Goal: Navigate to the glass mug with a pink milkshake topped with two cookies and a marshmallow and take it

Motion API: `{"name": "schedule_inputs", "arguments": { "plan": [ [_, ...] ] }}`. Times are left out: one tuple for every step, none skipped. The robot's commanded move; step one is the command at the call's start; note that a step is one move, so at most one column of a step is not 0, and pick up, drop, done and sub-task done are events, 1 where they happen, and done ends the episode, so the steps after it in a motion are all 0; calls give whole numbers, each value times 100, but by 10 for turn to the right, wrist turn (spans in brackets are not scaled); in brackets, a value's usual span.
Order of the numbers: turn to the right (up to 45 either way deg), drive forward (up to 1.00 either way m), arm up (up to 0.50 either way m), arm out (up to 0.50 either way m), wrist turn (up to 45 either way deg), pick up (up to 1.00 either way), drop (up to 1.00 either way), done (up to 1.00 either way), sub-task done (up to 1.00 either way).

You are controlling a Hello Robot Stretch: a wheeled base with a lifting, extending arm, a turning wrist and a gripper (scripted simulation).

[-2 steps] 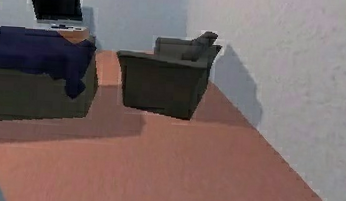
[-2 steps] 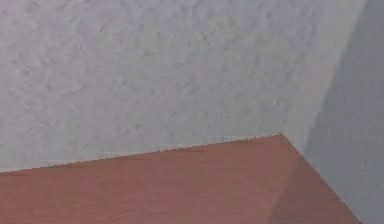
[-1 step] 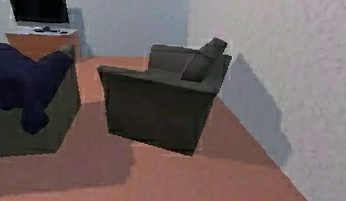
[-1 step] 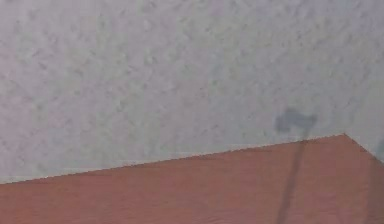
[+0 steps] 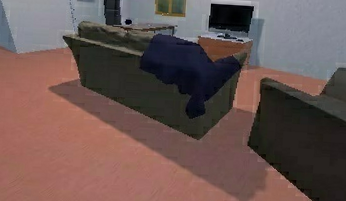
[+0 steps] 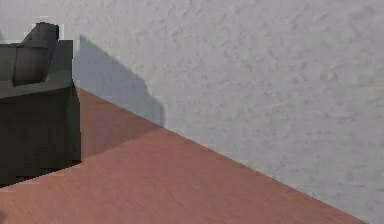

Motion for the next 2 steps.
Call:
{"name": "schedule_inputs", "arguments": {
  "plan": [
    [-90, 0, 0, 0, 0, 0, 0, 0, 0],
    [0, 35, 0, 0, 0, 0, 0, 0, 0]
  ]
}}
